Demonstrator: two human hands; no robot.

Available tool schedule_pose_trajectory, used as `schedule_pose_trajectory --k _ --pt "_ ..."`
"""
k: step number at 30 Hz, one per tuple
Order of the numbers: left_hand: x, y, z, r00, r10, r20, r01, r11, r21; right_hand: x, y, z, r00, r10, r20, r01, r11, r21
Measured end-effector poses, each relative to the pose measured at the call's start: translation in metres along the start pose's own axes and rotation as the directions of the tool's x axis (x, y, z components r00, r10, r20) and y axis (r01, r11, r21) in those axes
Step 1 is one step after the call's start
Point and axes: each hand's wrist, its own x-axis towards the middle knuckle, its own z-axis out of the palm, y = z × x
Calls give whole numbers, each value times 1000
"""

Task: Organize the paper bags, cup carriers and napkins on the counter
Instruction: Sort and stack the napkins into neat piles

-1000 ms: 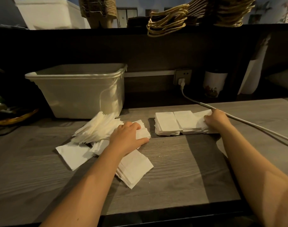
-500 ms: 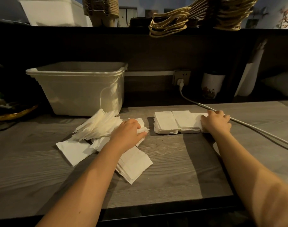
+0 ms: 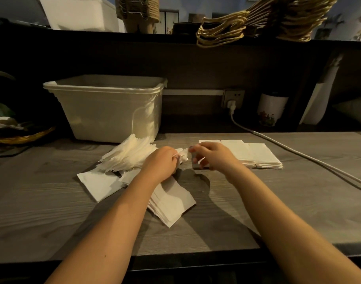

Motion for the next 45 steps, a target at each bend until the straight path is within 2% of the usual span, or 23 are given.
schedule_pose_trajectory --k 2,4,7,12,15,18,22,25,28,30,32,33,35,37,40,43,45 --pt "1 -1 -1 1000 -16 18 16 999 -48 -5 5 7 996 75 55 -83 985 153" --pt "1 -1 -2 997 -46 65 53 992 -118 -9 12 9 981 145 127 -171 957 235" --pt "2 -2 -4 990 -96 107 121 959 -257 -10 17 5 966 187 176 -243 887 393" --pt "3 2 -13 977 -206 -58 168 907 -385 -9 16 3 946 194 258 -317 706 633" --pt "3 6 -19 961 -249 -121 161 858 -487 -8 16 5 924 183 335 -379 526 761" --pt "0 12 -22 975 -142 -169 39 866 -499 -7 17 5 912 133 389 -410 356 840" --pt "-4 17 -17 977 188 -96 -210 905 -369 -6 20 3 926 104 363 -377 223 899" --pt "-5 14 -12 950 311 34 -286 907 -309 -5 24 -2 933 131 334 -357 252 899" --pt "-6 17 -14 946 319 60 -280 895 -346 -3 26 0 911 178 371 -408 273 871" --pt "-5 20 -16 967 249 -46 -245 876 -415 -3 25 2 914 220 342 -396 294 870" --pt "-3 18 -16 976 120 -179 -186 887 -422 0 26 4 934 234 270 -340 355 871" --pt "-1 16 -16 979 35 -202 -125 882 -455 1 26 4 944 230 238 -313 387 867" --pt "2 12 -12 983 -125 -131 28 820 -572 0 25 4 956 213 203 -277 419 865" --pt "2 16 -9 985 -168 -31 115 785 -608 -1 23 4 968 182 175 -240 454 858" --pt "-2 25 -4 993 -116 -14 85 800 -594 -3 22 7 980 141 142 -197 567 800" --pt "-5 27 -6 988 -102 -111 6 761 -649 -4 21 9 990 110 93 -144 717 683" --pt "-5 26 -7 979 -97 -180 -55 722 -689 -6 20 9 995 75 68 -101 768 632"
